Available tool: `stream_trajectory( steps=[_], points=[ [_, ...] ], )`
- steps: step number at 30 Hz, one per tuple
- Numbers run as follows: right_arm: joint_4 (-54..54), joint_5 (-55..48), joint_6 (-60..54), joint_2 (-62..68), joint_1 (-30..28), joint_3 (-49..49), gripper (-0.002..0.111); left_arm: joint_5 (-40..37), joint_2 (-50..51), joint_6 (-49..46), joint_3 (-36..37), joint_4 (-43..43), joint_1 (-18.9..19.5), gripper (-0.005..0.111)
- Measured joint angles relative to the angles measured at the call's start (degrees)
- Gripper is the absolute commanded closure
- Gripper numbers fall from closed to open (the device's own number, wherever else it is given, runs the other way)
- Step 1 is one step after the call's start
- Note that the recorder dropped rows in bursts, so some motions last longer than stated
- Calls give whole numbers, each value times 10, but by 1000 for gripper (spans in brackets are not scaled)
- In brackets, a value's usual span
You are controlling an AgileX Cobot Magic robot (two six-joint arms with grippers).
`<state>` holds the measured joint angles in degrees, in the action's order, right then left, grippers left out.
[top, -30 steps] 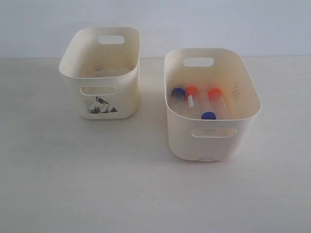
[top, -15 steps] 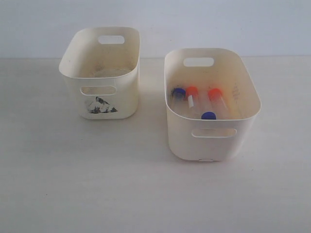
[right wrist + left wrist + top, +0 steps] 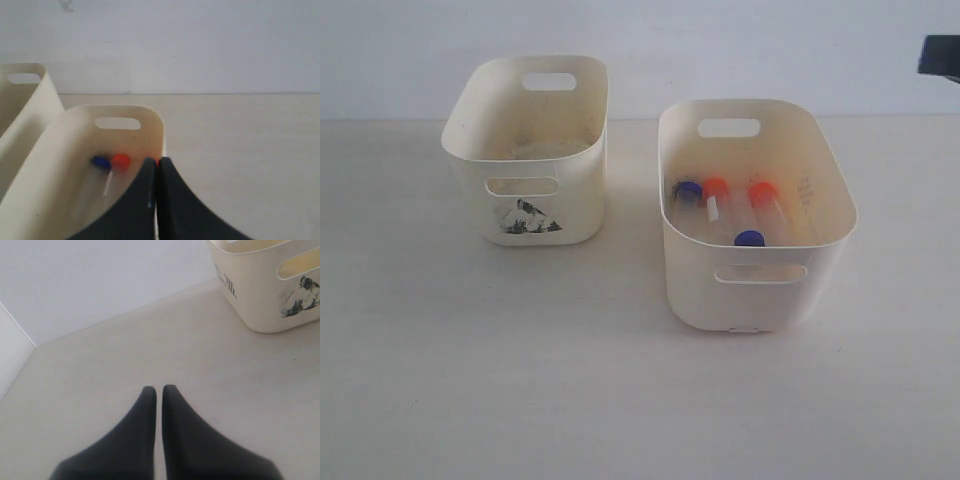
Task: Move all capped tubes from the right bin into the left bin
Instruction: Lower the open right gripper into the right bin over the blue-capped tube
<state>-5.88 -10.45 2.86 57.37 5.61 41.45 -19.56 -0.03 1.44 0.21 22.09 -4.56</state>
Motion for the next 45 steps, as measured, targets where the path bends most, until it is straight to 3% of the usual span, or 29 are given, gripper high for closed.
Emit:
stream_trajectory(
  steps=[4, 8, 16, 20, 45],
  points=[
    [-3, -35, 16, 55, 53, 62, 109, 0, 0, 0, 0, 0, 0, 102],
    [-11, -141, 38, 121, 89, 156, 109, 0, 0, 0, 0, 0, 0, 102],
    [-16, -527, 120, 405, 103, 558, 109, 0, 0, 0, 0, 0, 0, 102],
    [24, -585, 151, 531, 103, 688, 109, 0, 0, 0, 0, 0, 0, 102],
    [54, -594, 167, 695, 103, 697, 109, 0, 0, 0, 0, 0, 0, 102]
  ],
)
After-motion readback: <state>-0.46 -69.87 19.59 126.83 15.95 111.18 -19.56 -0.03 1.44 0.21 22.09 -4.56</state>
